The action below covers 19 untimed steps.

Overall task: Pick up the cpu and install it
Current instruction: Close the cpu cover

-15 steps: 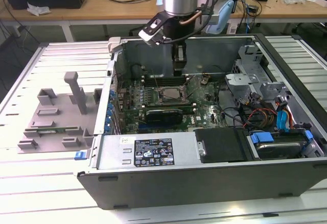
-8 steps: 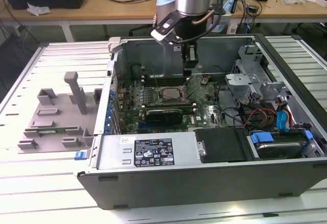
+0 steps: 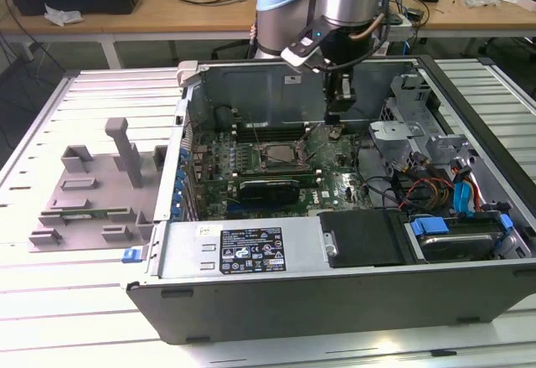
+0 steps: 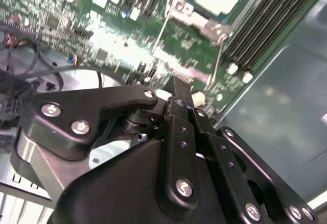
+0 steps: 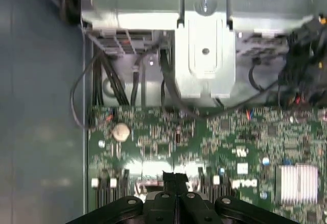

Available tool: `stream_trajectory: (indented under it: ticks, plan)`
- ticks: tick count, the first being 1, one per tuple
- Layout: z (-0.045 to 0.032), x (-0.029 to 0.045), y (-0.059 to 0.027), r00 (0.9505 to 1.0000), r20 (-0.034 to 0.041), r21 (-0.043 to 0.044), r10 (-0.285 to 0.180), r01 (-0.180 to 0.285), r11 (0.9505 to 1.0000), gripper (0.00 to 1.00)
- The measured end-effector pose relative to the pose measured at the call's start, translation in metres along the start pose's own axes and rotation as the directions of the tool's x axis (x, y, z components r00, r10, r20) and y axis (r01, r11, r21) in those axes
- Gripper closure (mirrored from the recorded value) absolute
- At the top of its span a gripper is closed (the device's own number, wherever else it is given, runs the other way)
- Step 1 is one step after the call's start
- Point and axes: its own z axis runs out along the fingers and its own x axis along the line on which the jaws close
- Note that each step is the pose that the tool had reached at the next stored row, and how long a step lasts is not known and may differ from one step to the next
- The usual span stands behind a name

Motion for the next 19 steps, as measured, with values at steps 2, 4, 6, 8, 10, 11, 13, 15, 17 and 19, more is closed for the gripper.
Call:
stream_trajectory:
  ticks: [2,4,6,8,10,11,13,15,17,19]
  plan:
    - [0.0035,-0.0002,0.0057,1.0,0.0001,0.0022,0.0,0.0,1.0,0.89]
    - [0.0071,-0.0003,0.0098,1.0,0.0002,0.0034,0.0,0.0,1.0,0.89]
    - [0.0108,-0.0003,0.0127,1.0,0.0002,0.0044,0.0,0.0,1.0,0.89]
    - [0.0153,-0.0002,0.013,1.0,0.0001,0.0053,0.0,0.0,1.0,0.89]
    - [0.0215,0.0,0.013,1.0,0.0002,0.0065,0.0,0.0,1.0,0.89]
    - [0.0241,0.0001,0.013,1.0,0.0002,0.007,0.0,0.0,1.0,0.89]
    - [0.0278,0.0003,0.0128,1.0,0.0,0.0073,0.0,0.0,1.0,0.89]
    - [0.0307,0.0017,0.009,1.0,-0.0012,0.0073,0.0,0.0,1.0,0.89]
    - [0.0316,0.003,0.0066,1.0,-0.0016,0.0073,0.0,0.0,1.0,0.89]
    - [0.0318,0.0036,0.0064,1.0,-0.0016,0.0073,0.0,0.0,1.0,0.89]
